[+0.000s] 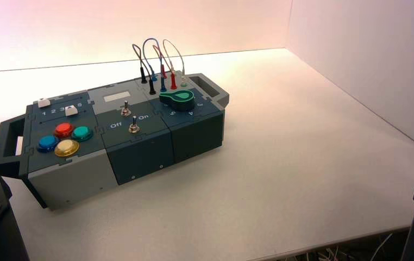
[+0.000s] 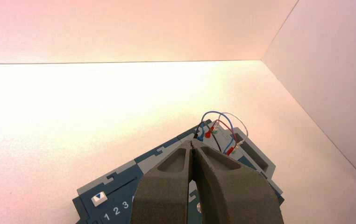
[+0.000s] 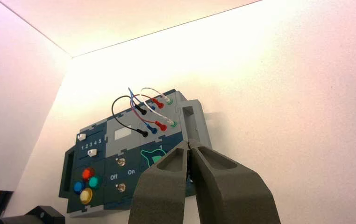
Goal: Close both grippers.
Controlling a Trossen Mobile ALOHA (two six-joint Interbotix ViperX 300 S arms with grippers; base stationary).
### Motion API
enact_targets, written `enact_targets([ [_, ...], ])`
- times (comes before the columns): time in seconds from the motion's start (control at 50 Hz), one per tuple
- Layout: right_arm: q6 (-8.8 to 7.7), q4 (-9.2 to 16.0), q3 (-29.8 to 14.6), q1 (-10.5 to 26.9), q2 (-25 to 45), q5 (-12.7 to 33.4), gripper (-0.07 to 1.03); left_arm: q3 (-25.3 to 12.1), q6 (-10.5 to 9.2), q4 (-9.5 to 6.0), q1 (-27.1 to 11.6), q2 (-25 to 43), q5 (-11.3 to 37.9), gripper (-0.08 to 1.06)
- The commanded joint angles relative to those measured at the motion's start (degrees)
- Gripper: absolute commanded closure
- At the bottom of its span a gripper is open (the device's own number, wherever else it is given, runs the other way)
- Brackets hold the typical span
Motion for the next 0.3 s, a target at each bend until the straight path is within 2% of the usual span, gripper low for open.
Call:
enact_targets([
  [0.02,-0.09,0.00,-0.88,-0.26,-0.26,-0.44,0.99,-1.41,0.00,-0.35,-0.44,0.53,-0.26,1.01],
  [0.3,-0.18,0.00,-0.53,-0.18,-0.26,-0.53,0.99,-0.88,-0.09,-0.44,-2.90,0.53,-0.79,1.01],
])
